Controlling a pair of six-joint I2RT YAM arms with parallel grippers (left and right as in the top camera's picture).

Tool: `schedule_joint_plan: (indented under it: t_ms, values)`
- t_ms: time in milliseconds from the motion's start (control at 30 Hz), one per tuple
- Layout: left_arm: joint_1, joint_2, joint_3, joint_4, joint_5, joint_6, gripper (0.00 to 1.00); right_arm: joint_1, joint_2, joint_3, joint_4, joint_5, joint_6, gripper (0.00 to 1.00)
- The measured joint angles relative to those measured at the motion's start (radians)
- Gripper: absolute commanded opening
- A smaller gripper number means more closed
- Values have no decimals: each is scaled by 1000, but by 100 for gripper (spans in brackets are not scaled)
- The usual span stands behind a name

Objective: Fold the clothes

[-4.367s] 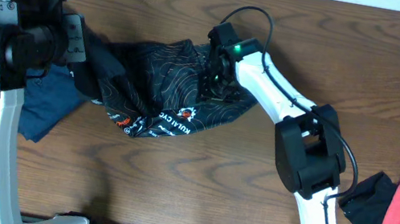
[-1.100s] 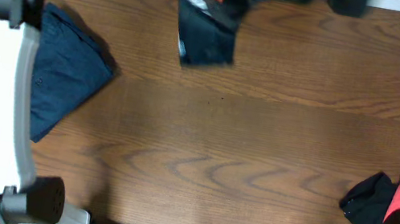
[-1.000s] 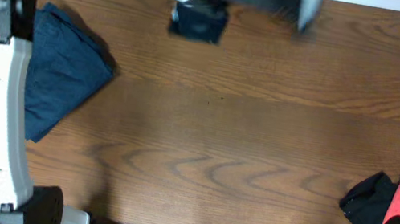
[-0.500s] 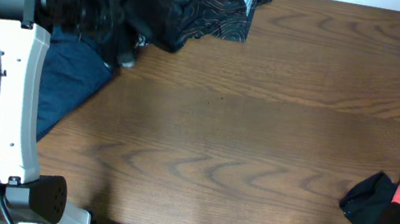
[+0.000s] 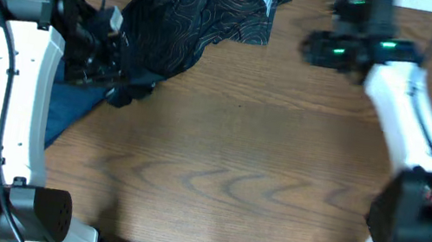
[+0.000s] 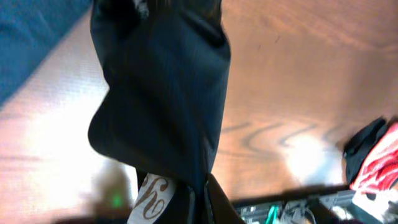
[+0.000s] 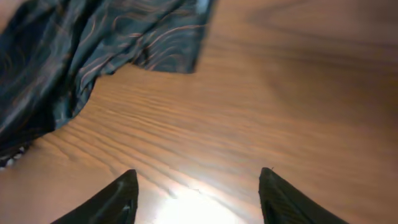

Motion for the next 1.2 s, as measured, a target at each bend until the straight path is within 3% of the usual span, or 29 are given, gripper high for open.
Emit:
schedule_joint_plan:
  t_ms: [133, 367, 567, 767, 1200]
  values:
    - [-27, 0, -93, -13, -3, 9, 6, 95, 127, -8, 120, 28, 11, 70]
    - [-126, 0, -311, -13, -53, 14, 6, 142, 322, -16, 380, 61, 83, 66]
    - [-211, -1, -447, -1, -134, -32, 6, 142, 353, -19, 518, 69, 118, 63]
    - [-307, -48, -543, 44, -168, -85, 6, 142, 364, -19, 540, 81, 134, 63]
    - [-488, -330, -549, 32, -230, -297, 6, 142, 402, -18, 570, 98, 138, 56]
